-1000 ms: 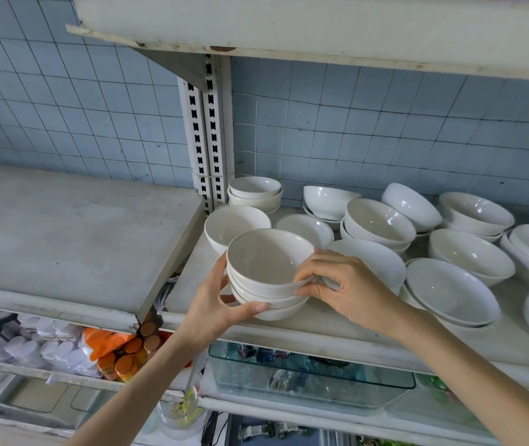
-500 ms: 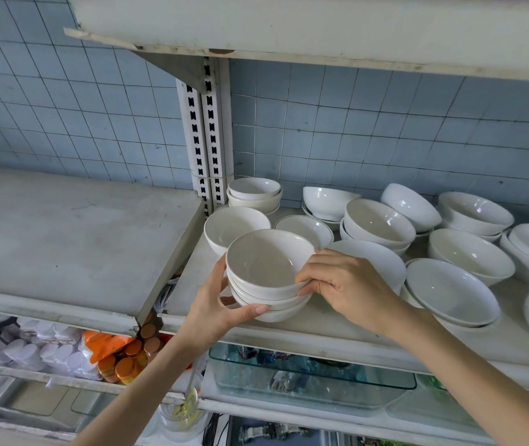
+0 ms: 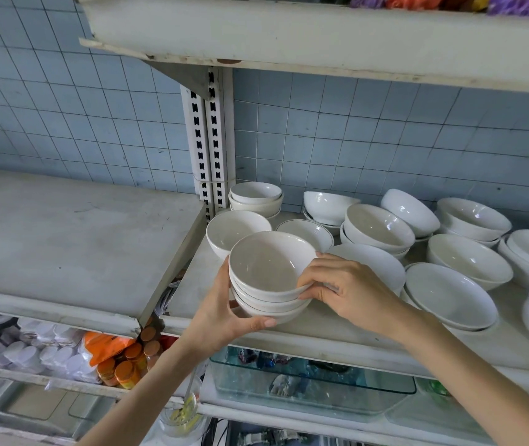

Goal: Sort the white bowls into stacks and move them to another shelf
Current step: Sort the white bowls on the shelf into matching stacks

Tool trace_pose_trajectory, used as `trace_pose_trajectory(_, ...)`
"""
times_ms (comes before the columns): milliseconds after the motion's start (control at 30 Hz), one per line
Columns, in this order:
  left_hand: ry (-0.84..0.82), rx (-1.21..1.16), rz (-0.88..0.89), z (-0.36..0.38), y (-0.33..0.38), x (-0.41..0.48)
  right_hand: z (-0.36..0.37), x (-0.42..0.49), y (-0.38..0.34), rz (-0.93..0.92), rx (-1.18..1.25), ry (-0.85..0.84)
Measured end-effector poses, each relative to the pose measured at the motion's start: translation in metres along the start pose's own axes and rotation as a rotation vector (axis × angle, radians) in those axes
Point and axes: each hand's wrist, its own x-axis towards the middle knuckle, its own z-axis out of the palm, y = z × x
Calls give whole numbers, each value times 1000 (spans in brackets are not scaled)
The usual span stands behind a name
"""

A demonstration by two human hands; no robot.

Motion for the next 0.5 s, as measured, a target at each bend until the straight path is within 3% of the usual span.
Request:
trace_pose_trajectory(167, 7, 20, -4, -1, -3, 2, -5, 1, -2, 72, -16, -83)
trace_pose_trajectory(500, 33, -20, -39, -11, -5, 2, 4, 7, -10, 105, -40, -51)
